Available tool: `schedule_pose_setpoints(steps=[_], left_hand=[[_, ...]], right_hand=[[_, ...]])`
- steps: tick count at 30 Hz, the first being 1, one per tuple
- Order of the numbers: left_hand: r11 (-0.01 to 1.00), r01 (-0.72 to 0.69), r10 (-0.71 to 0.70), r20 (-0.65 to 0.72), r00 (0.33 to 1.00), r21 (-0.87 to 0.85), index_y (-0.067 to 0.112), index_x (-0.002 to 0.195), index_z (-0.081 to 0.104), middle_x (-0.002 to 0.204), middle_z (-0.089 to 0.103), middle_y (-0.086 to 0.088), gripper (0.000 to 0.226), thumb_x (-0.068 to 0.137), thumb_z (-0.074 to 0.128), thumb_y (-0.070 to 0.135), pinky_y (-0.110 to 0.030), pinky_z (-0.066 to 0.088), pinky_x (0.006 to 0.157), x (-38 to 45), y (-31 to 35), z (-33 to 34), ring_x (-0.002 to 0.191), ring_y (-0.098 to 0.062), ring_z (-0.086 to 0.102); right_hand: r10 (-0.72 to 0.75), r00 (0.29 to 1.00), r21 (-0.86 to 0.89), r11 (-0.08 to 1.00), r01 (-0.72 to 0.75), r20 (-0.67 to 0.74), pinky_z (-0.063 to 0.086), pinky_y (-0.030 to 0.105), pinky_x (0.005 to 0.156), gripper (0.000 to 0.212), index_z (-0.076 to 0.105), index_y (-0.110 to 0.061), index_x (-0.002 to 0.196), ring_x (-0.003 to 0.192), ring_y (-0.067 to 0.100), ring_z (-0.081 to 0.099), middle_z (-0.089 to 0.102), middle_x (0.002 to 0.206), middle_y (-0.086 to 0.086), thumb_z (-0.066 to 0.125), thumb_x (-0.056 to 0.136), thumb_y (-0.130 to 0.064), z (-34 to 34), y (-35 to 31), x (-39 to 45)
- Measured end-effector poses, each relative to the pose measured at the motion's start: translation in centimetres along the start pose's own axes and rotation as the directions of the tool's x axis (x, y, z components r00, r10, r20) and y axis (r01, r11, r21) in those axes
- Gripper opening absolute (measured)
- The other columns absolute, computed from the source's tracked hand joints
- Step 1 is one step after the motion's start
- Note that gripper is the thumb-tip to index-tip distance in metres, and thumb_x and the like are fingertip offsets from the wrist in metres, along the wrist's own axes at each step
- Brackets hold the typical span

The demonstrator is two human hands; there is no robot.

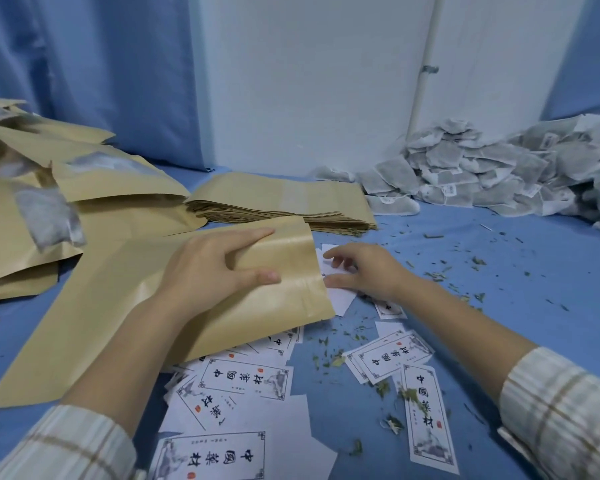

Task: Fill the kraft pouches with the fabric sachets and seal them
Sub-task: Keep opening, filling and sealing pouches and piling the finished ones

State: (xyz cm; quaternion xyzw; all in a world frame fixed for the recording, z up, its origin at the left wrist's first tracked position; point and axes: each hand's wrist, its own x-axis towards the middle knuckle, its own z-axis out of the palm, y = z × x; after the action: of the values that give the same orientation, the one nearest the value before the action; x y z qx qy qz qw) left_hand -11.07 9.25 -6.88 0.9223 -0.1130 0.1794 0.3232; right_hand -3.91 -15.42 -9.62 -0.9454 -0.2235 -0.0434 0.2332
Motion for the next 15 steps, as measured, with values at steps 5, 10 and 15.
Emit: schedule_pose_setpoints(steps=[5, 10, 15], left_hand=[[1.0, 0.009, -0.009, 0.003, 1.0, -0.017, 0.067, 0.109, 0.05, 0.123, 0.056, 0.033, 0.067, 0.044, 0.058, 0.08, -0.022, 0.036, 0.089, 0.0, -0.1, 0.07, 0.116, 0.005, 0.047], [1.0, -0.001, 0.001, 0.012, 1.0, 0.004, 0.066, 0.111, 0.051, 0.123, 0.055, 0.034, 0.068, 0.045, 0.059, 0.08, -0.022, 0.036, 0.088, -0.03, -0.15, 0.17, 0.117, 0.004, 0.046], [1.0, -0.009, 0.009, 0.004, 1.0, 0.004, 0.067, 0.11, 0.05, 0.124, 0.055, 0.032, 0.066, 0.046, 0.059, 0.081, -0.022, 0.035, 0.087, 0.04, -0.25, 0.13, 0.116, 0.004, 0.047]], right_hand=[[-0.035, 0.996, -0.291, 0.955, 0.058, 0.084, 0.028, 0.033, 0.107, 0.05, 0.051, -0.019, 0.132, 0.128, 0.023, 0.033, 0.04, 0.136, 0.006, 0.052, 0.09, -0.046, 0.25, -0.01, 0.16], [0.074, 0.988, -0.169, 0.984, -0.051, 0.132, 0.043, 0.034, 0.089, 0.054, 0.038, -0.023, 0.134, 0.11, 0.024, 0.054, 0.057, 0.127, 0.007, 0.052, 0.089, -0.05, -0.3, -0.01, -0.21], [-0.047, 0.978, -0.086, 0.996, 0.03, -0.202, 0.039, 0.026, 0.055, 0.034, 0.058, -0.024, 0.117, 0.06, 0.011, 0.053, 0.057, 0.068, -0.005, 0.049, 0.092, -0.045, -0.29, -0.01, -0.73]])
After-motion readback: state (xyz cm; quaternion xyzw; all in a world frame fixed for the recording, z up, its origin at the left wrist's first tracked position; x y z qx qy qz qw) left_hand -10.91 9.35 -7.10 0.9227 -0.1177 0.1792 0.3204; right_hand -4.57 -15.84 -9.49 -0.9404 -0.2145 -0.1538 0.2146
